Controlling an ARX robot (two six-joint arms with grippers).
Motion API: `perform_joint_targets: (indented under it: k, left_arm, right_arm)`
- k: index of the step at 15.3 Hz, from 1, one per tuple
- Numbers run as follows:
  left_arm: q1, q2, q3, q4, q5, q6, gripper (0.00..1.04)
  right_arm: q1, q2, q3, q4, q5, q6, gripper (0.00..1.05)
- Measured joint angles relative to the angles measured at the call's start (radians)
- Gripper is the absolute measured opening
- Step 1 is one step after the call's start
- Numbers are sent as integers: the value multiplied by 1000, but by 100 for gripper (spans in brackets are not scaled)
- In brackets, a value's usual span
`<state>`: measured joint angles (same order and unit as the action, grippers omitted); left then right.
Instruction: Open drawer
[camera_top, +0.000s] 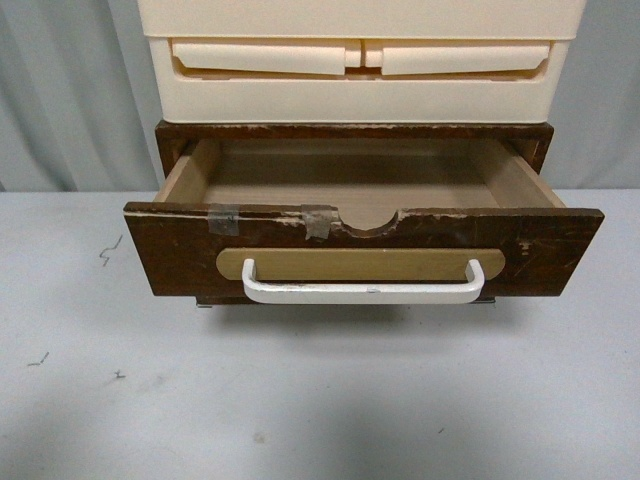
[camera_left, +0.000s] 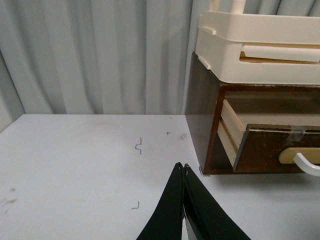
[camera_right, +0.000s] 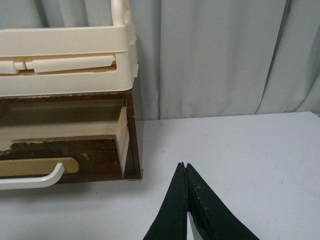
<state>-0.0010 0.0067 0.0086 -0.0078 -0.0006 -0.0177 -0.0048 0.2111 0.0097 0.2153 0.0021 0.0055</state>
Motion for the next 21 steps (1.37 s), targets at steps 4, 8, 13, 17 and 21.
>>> perform_joint_targets:
  k: [4,8,13,17,21]
  left_arm:
    - [0,0,0,5,0,0,2]
    - [0,0,0,4,0,0,6]
    - [0,0,0,5,0,0,60]
    - [0,0,0,5,0,1,100]
    - [0,0,0,5,0,0,98]
  right_arm:
    - [0,-204,1,-216,-2,0,2]
    - [0,-207,2,-219,-2,-2,6]
    - [0,-207,2,-219,-2,-3,63]
    - [0,-207,2,-219,-2,-2,99]
    - [0,-207,2,-219,-2,-3,98]
